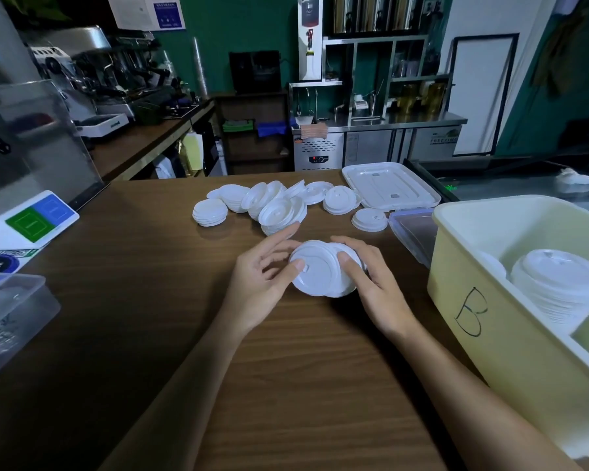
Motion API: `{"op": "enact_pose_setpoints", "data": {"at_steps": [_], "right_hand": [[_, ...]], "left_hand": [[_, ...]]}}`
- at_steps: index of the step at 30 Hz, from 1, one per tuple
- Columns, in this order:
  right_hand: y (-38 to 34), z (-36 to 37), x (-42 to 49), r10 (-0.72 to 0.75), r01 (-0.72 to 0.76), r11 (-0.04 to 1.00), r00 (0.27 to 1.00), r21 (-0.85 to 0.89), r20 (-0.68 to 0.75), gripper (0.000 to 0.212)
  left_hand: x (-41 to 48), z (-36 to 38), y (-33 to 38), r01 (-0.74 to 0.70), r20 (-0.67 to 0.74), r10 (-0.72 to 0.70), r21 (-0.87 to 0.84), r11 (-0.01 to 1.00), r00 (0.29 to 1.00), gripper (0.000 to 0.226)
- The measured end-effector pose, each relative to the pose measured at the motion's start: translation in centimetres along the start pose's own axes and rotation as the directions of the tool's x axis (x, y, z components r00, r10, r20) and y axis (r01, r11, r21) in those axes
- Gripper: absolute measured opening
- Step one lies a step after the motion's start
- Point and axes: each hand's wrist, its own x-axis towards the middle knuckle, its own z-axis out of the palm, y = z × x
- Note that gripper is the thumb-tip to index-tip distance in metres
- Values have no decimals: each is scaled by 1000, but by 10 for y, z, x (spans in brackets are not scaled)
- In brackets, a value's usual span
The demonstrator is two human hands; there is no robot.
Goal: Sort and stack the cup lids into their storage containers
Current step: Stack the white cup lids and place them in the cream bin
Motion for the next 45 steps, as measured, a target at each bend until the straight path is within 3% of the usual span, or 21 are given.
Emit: {"op": "enact_pose_setpoints", "data": {"at_steps": [9,13,16,21,26,36,41,45], "right_hand": [[-13,3,-6,5,-7,1000,993,22,119,32],[-13,2,-6,-2,-4,999,987,40,159,36],[-8,2,-2,3,-16,995,992,103,125,38],[-10,-1,-1,9,-34,973,994,226,113,39],[-10,0,0,66,-85,965,994,248,85,35],[-9,3,2,98,-104,965,995,241,36,31],[-9,2,-1,65,-73,983,996,167,52,29],[-5,4,2,68,-56,985,995,165,-69,35]], "left_hand": [[-6,12,-2,-57,52,55,50,997,997,46],[-7,20,-7,-91,-107,99,78,993,989,36],[-5,23,-14,-16,-114,24,72,997,993,33],[-4,21,-15,181,105,-173,-62,982,979,41],[-3,19,-19,197,87,-188,-113,974,978,38],[1,27,-32,66,-43,-66,-11,998,997,27],[2,25,-38,80,-40,-80,8,997,996,44],[8,19,-45,27,-71,-10,234,972,997,32]]}}
